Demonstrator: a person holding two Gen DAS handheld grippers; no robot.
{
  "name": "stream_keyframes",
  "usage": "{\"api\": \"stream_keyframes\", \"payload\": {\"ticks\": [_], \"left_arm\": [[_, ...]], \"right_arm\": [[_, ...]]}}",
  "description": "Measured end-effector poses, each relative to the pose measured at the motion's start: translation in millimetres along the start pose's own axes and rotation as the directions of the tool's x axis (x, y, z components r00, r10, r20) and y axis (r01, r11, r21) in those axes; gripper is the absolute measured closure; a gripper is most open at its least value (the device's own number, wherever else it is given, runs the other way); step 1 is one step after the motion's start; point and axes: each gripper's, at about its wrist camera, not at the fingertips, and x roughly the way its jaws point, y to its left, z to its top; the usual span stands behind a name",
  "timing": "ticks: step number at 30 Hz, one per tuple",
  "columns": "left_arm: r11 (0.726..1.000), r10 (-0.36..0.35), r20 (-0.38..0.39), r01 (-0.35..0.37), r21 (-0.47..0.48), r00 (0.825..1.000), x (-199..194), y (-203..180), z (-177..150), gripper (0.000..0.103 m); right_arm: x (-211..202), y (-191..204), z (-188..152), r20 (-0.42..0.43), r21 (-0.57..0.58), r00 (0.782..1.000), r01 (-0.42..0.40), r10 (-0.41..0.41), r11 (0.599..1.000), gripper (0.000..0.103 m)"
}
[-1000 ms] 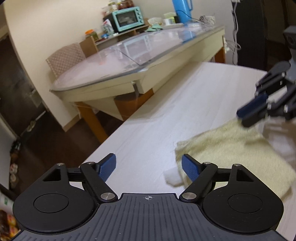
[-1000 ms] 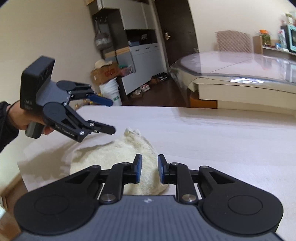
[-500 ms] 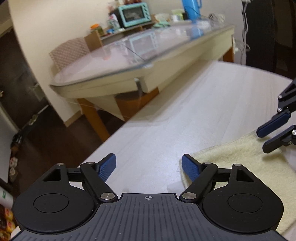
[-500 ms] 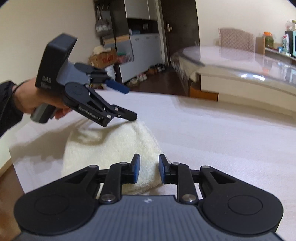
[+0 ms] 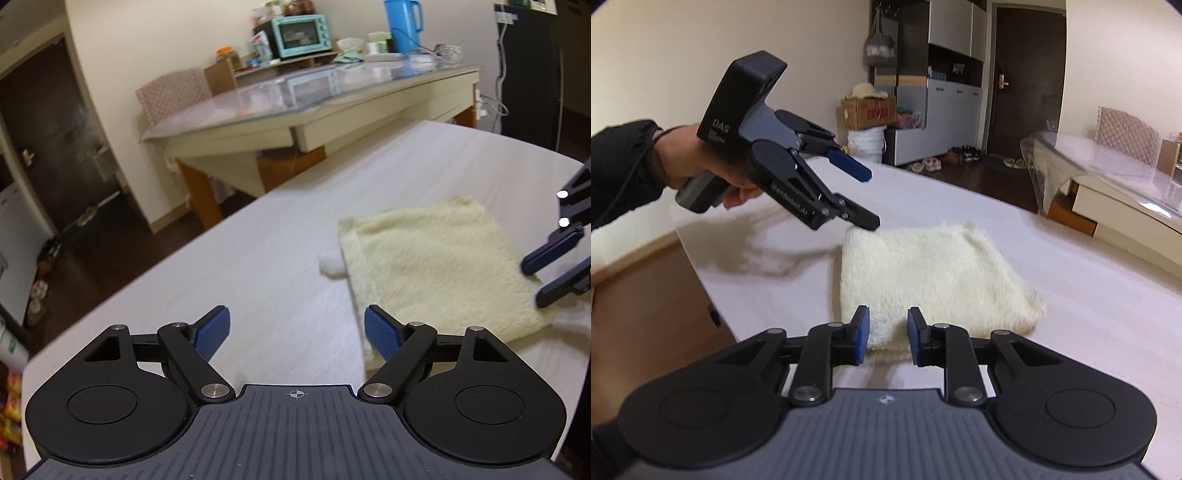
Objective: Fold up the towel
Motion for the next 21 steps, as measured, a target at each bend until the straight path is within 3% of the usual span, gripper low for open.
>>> {"api": "stream_keyframes", "payload": {"ticks": [7,11,21], "left_arm": [[1.0,0.012,0.013,-0.012,-0.005,1.0,4,2,-3,0.018],[0.998,0.04,0.041,-0.038,-0.053,0.998,-12,9,-6,0.018],[0.995,0.064,0.041,-0.061,-0.076,0.997,-39,5,-25,0.018]], "right_arm": [[0,3,-2,-0.01,0.009,1.0,0.017,-0.017,1.0,0.079],[-13,-5,2,0.009,0.046,1.0,0.006,-0.006,0.999,0.079],[-8,19,-2,-0.05,0.021,0.999,0.001,0.0,1.0,0.085]]}}
